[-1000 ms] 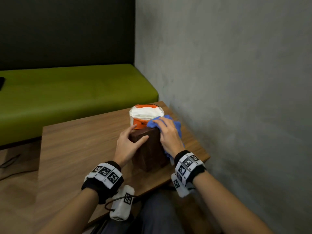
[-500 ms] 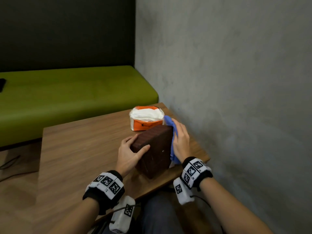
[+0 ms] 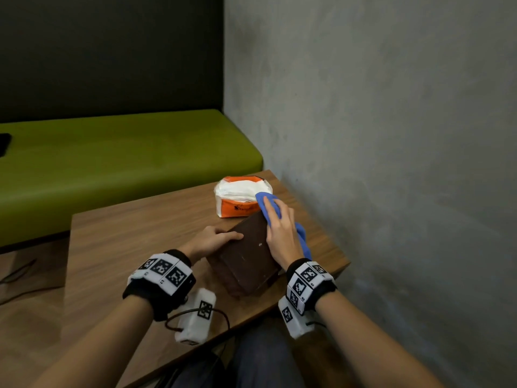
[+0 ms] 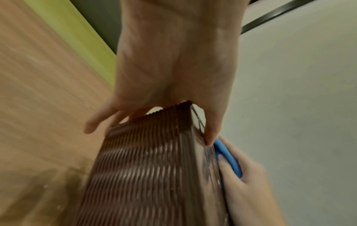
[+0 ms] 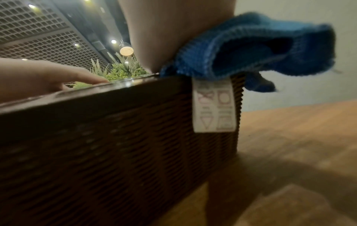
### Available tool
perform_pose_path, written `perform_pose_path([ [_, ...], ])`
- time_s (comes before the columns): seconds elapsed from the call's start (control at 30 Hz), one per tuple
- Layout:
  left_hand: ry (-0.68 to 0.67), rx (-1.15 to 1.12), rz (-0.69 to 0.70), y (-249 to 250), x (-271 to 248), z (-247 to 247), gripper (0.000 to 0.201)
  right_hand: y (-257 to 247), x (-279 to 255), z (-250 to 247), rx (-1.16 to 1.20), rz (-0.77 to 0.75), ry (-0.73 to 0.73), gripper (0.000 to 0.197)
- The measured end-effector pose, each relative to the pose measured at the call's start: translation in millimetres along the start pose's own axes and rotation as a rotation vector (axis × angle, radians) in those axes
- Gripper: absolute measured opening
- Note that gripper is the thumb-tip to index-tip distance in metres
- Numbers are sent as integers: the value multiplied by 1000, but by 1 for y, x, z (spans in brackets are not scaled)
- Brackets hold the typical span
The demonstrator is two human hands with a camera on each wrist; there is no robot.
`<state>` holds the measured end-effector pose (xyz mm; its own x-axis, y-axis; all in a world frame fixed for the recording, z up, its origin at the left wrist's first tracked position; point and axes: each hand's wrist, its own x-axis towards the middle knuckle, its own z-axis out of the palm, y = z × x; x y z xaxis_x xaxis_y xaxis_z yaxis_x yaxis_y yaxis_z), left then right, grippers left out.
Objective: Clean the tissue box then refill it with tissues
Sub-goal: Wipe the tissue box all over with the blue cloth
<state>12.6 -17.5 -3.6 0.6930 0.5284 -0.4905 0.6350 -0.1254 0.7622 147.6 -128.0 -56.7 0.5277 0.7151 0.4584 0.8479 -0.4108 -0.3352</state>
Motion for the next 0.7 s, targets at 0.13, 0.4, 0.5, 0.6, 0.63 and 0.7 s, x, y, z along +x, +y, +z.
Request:
perform_pose_path([
  [0.13,-69,11,47,0,17,2,53,-12,-4,2,46,-260,-87,63],
  [0.4,-95,-443,-17,-17,17,14,54,6,-3,-8,31,-138,-162,47],
  [0.5,62,-511,59,-10,17,18,93,5,4,-14,86,-3,-26,42],
  [0.6,182,-524,154,3,13,18,114,-15,14,-13,79,-94,78,48],
  [0.63,208,-529,181,6,11,18,113,-19,14,-13,74,-113,91,51],
  [0.7,248,-508,204,6,11,15,116,-19,12,-16,46,-146,80,56],
])
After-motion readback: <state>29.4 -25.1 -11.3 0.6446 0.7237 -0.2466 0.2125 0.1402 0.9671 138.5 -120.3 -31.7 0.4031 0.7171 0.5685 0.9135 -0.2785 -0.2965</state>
